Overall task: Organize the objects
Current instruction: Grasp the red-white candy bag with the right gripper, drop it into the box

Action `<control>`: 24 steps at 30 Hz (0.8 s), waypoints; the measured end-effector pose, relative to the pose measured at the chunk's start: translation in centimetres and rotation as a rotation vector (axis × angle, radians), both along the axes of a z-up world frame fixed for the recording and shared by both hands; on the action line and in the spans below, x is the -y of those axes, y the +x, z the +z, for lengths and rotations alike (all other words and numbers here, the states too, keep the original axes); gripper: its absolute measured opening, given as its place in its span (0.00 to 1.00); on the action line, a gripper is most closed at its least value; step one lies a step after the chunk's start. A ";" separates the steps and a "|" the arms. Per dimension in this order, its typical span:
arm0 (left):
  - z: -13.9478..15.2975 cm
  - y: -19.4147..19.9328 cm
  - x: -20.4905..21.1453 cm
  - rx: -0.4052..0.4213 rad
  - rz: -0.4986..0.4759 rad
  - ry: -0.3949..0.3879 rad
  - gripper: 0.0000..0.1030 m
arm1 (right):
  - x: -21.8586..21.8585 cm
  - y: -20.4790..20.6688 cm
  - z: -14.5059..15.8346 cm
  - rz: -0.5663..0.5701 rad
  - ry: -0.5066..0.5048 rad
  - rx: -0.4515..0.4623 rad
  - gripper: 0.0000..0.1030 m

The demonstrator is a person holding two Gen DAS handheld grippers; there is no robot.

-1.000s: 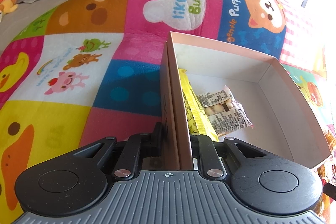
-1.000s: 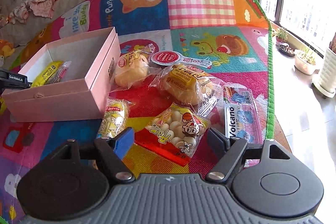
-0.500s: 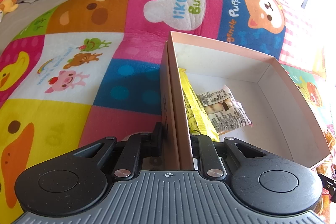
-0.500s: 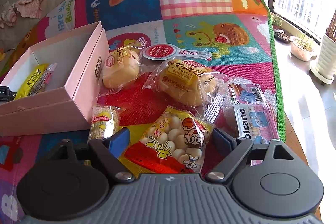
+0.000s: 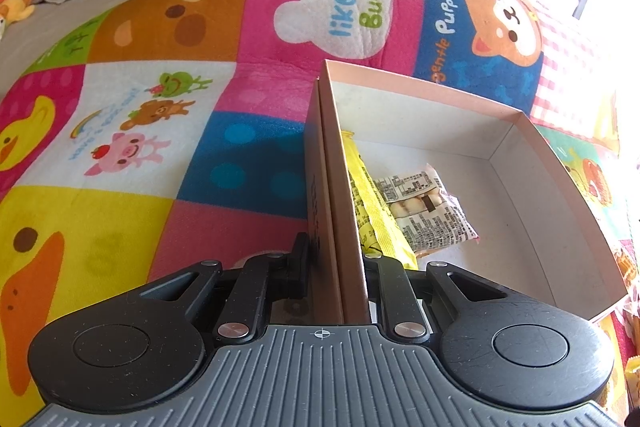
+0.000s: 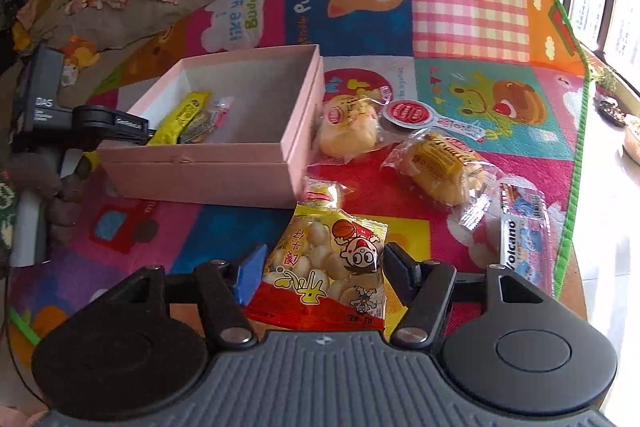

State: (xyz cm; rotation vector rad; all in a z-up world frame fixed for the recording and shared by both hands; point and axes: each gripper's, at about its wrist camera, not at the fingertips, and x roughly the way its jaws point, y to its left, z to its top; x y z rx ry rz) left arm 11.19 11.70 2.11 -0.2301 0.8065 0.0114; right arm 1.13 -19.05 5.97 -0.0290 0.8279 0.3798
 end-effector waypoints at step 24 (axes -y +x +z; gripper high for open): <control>-0.2 -0.2 -0.5 0.010 -0.016 -0.022 0.18 | -17.1 18.9 1.6 0.114 0.044 0.021 0.63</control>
